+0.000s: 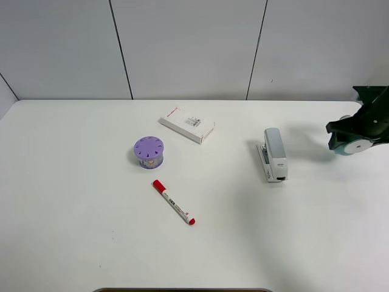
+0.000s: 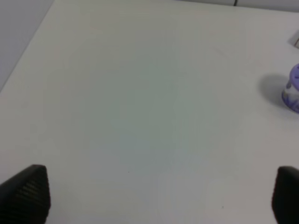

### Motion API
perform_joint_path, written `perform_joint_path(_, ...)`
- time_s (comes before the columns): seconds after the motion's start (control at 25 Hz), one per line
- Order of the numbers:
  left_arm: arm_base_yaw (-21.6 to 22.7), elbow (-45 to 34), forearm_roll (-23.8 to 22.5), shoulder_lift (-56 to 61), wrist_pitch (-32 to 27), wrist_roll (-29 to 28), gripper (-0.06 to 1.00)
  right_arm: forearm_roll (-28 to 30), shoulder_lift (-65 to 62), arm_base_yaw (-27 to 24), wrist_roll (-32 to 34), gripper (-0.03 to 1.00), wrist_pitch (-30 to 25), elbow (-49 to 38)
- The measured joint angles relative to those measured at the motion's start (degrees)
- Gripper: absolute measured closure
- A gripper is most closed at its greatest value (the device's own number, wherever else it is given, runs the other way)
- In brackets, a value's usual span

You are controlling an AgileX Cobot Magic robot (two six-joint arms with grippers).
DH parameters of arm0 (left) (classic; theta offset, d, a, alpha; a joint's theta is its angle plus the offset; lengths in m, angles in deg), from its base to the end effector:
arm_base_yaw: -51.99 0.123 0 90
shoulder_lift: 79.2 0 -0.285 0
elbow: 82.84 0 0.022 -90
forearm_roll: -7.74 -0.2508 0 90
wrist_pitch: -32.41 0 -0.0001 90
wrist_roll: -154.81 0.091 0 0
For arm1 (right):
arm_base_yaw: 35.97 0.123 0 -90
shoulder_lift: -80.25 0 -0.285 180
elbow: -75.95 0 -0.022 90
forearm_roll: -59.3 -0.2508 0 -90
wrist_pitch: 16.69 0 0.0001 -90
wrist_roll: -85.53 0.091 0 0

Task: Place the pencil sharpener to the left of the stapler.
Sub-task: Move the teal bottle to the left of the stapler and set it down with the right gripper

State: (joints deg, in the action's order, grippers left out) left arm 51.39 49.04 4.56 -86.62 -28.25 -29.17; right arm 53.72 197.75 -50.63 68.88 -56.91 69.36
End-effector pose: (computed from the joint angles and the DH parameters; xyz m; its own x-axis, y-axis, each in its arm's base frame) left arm -0.0067 0.0045 0.2797 -0.4391 -0.0376 -0.8976 -0.0515 0.9985 -0.0166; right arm 0.3655 -0.0897 0.1660 -0.9597 0.0298 -0.2793 0.0309 0.9995 0.0005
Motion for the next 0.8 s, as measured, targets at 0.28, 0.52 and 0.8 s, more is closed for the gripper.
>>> perform_joint_path(0.28, 0.0, 0.0, 0.0, 0.0, 0.0, 0.0, -0.01, 0.0, -6.9, 1.3, 1.1, 0.29, -1.3, 0.0)
perform_joint_path(0.52, 0.0, 0.0, 0.0, 0.0, 0.0, 0.0, -0.01, -0.1, -12.6, 5.1, 6.1, 0.29, -3.1, 0.0)
perform_joint_path(0.8, 0.0, 0.0, 0.0, 0.0, 0.0, 0.0, -0.01, -0.1, -15.7, 13.0, 14.6, 0.29, -4.4, 0.0)
